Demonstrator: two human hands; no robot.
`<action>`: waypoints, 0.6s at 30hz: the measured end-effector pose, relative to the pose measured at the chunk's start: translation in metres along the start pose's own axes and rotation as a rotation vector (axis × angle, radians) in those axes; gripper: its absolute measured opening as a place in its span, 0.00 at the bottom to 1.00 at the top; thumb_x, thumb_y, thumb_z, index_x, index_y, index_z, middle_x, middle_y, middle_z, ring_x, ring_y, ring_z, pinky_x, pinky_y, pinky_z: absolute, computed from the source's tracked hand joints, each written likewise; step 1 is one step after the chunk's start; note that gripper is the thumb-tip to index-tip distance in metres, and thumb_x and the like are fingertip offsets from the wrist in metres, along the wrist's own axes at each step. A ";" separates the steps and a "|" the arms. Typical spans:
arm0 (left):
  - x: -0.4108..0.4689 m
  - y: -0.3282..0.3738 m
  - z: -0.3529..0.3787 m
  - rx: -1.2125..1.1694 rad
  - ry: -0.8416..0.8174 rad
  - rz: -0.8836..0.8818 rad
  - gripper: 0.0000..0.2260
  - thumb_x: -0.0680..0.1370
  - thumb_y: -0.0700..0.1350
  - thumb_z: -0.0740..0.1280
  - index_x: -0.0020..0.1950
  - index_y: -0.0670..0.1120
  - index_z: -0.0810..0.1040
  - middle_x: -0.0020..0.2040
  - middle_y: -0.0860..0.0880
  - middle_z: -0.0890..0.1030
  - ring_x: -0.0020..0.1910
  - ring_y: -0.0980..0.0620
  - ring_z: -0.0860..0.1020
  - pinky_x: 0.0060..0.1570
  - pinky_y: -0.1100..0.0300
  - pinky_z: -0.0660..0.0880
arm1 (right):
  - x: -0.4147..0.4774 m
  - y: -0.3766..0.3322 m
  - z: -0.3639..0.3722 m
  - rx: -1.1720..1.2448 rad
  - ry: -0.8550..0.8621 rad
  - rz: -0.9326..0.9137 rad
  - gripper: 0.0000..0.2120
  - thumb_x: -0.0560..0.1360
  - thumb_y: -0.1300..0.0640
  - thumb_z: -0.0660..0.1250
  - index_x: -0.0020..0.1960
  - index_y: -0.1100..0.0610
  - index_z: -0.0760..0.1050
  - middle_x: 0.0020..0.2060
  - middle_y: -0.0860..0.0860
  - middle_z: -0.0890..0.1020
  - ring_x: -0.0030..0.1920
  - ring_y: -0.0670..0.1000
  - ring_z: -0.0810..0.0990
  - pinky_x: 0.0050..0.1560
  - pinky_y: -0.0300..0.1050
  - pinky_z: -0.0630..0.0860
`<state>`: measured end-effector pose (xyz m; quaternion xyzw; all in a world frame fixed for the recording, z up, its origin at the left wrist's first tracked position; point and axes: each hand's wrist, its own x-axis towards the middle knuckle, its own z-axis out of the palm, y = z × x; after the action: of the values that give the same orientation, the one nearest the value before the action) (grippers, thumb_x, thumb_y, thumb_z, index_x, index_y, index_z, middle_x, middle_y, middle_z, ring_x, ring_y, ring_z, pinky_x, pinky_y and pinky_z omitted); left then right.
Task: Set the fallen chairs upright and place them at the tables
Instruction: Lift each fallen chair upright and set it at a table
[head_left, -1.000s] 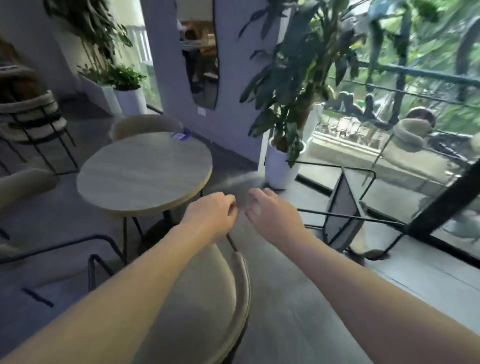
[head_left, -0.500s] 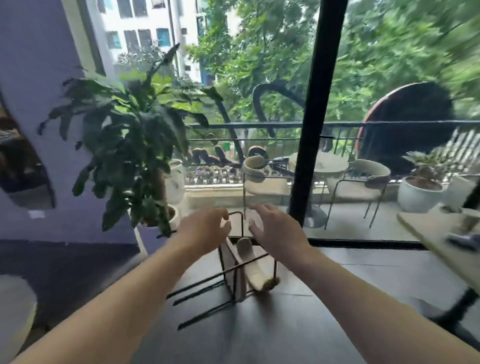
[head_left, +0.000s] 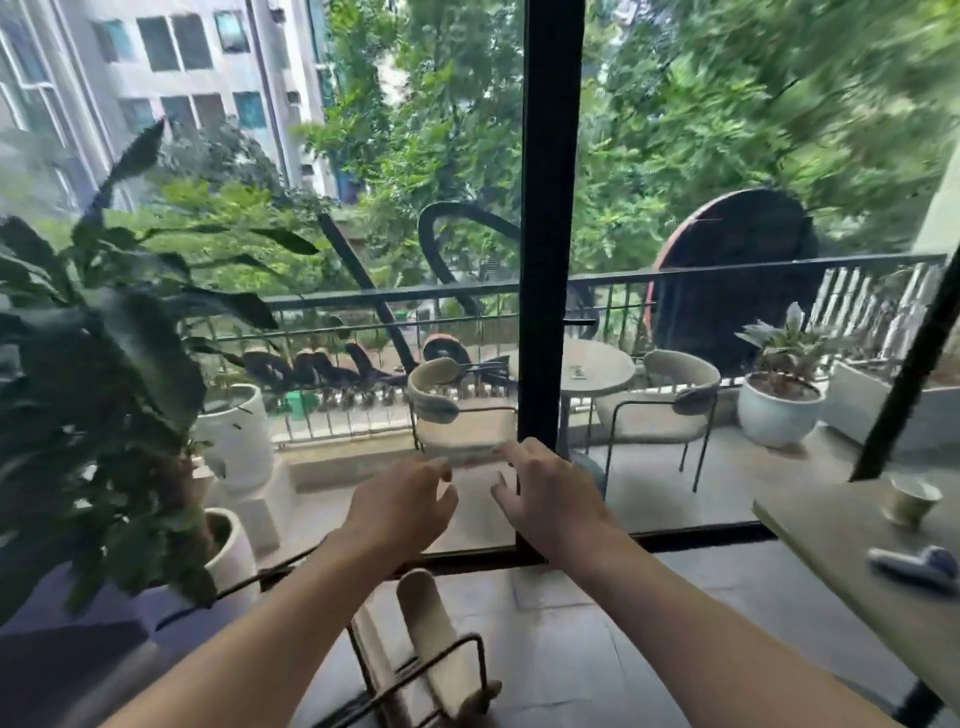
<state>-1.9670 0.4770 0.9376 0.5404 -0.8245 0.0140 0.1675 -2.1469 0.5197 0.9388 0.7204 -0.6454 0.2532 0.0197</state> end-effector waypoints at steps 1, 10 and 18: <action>0.020 -0.004 0.006 -0.009 0.007 0.005 0.14 0.79 0.57 0.60 0.60 0.54 0.79 0.56 0.53 0.81 0.51 0.48 0.80 0.48 0.51 0.79 | 0.018 0.009 0.007 0.007 -0.008 0.001 0.20 0.81 0.47 0.62 0.72 0.50 0.71 0.59 0.51 0.78 0.56 0.56 0.81 0.49 0.51 0.76; 0.189 -0.041 0.065 -0.021 0.034 -0.018 0.12 0.79 0.54 0.60 0.55 0.53 0.79 0.53 0.52 0.80 0.51 0.49 0.79 0.41 0.55 0.76 | 0.177 0.083 0.058 -0.060 0.003 -0.059 0.19 0.81 0.46 0.59 0.71 0.47 0.70 0.62 0.47 0.77 0.55 0.56 0.82 0.41 0.47 0.72; 0.289 -0.066 0.098 0.040 0.046 -0.229 0.12 0.81 0.54 0.58 0.57 0.52 0.78 0.55 0.52 0.80 0.55 0.49 0.77 0.49 0.53 0.76 | 0.309 0.125 0.121 0.095 -0.049 -0.287 0.19 0.80 0.47 0.63 0.70 0.50 0.73 0.64 0.51 0.79 0.56 0.57 0.82 0.49 0.57 0.80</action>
<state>-2.0373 0.1730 0.9194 0.6336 -0.7529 0.0238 0.1761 -2.2114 0.1718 0.9166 0.8114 -0.5233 0.2602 0.0058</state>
